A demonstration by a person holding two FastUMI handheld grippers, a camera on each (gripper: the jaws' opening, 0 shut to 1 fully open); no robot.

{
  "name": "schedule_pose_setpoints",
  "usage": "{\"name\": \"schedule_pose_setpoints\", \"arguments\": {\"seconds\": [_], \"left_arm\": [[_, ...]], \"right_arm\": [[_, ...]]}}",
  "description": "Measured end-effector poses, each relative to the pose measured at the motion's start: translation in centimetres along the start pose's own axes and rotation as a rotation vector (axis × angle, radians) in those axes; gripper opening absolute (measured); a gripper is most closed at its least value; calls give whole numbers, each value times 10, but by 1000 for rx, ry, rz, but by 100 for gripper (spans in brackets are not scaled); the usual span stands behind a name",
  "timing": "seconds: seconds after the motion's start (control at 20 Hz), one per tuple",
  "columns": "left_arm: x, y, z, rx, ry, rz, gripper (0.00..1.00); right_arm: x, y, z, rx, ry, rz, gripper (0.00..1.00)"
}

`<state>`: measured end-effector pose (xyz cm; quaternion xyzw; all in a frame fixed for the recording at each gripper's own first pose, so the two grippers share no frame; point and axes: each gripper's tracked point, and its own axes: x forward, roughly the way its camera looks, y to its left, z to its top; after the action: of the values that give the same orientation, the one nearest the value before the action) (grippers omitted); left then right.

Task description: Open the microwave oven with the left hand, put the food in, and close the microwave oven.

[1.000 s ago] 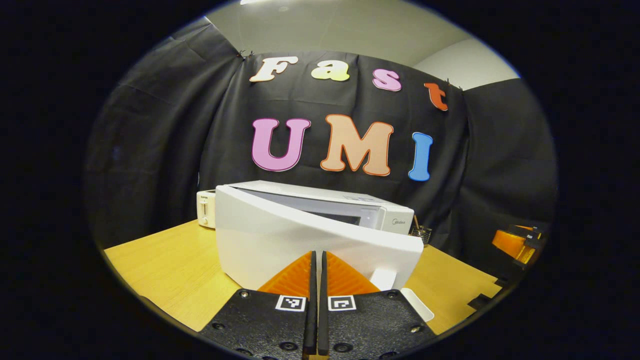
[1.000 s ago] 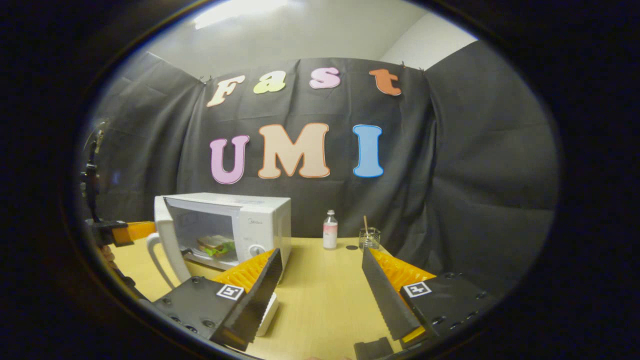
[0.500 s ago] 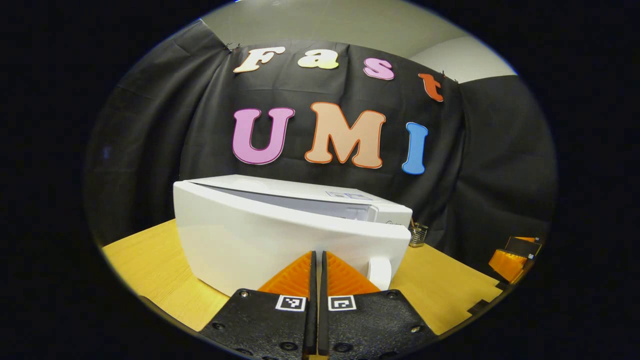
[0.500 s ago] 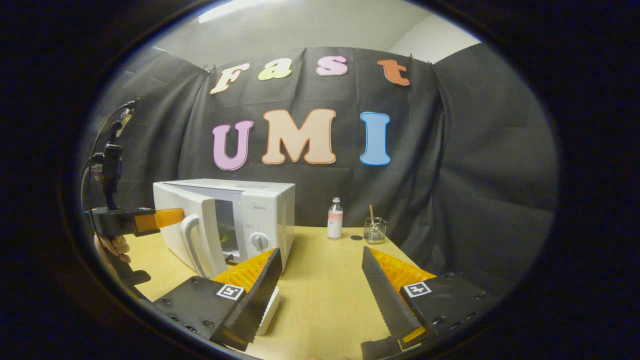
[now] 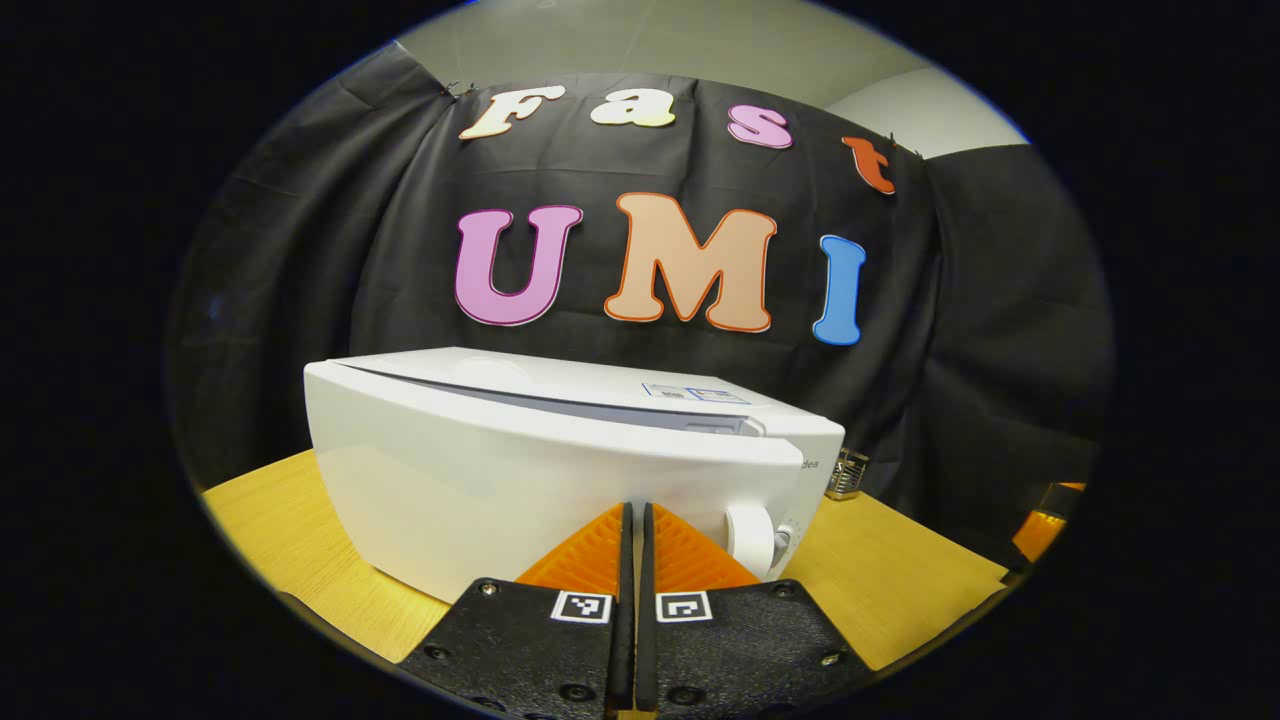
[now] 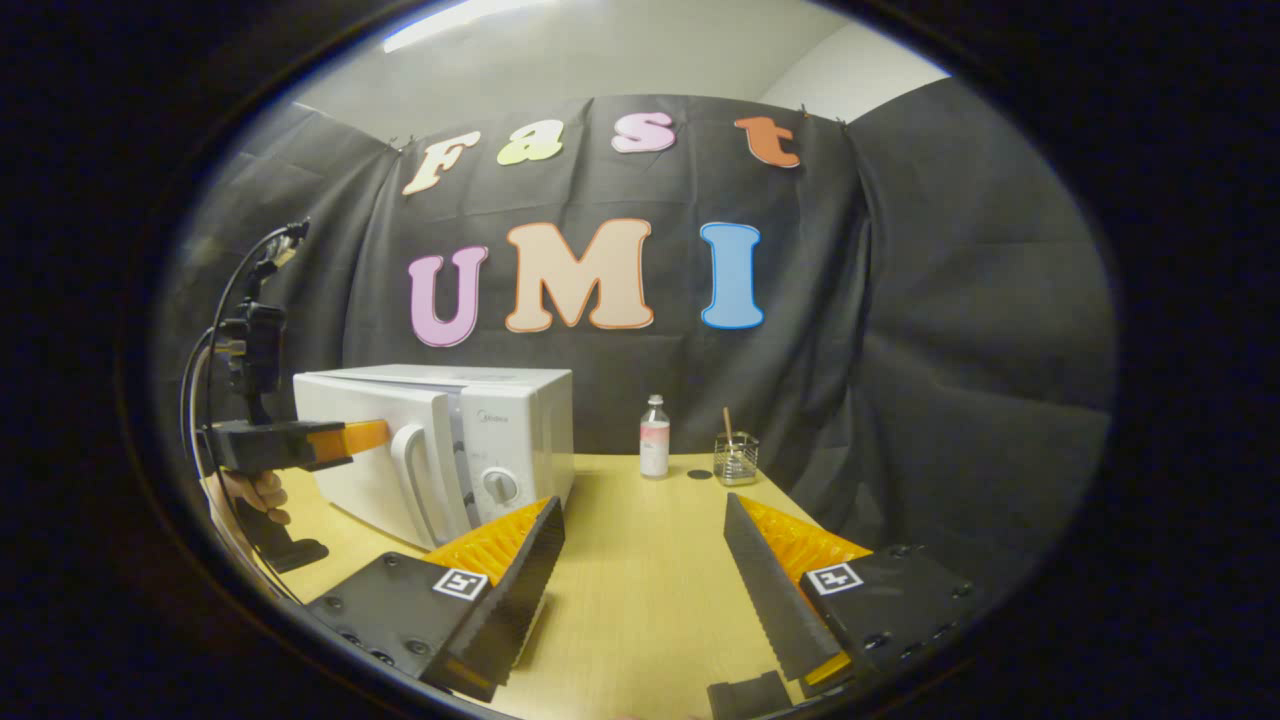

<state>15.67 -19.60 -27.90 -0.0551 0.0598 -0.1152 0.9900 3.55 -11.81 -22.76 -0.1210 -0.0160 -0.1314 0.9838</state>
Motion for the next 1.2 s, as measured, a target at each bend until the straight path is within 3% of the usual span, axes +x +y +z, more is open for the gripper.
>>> {"name": "schedule_pose_setpoints", "arguments": {"seconds": [0.15, 0.2, 0.3, 0.35, 1.1, 1.15, 1.2], "left_arm": [[10, -2, -2, 6, 8, 6, 2], [13, -2, -3, 7, 12, 7, 2], [18, -3, -6, 3, 21, 7, 2], [21, -4, -7, -1, 28, 4, 2], [29, -4, 2, 7, -2, -12, 1], [32, -3, -7, 0, 48, -7, 0], [36, -7, -9, -12, 44, -41, 0]], "right_arm": [[-3, -3, -3, 7, 1, -11, 94], [-2, -4, -5, 11, 5, -11, 99], [-1, -4, -7, 16, 10, -11, 99], [0, -4, -8, 14, 12, -8, 94], [12, -18, -23, 35, 45, -37, 94], [13, -17, -23, 38, 48, -37, 94], [11, -15, -23, 42, 50, -33, 94]]}}
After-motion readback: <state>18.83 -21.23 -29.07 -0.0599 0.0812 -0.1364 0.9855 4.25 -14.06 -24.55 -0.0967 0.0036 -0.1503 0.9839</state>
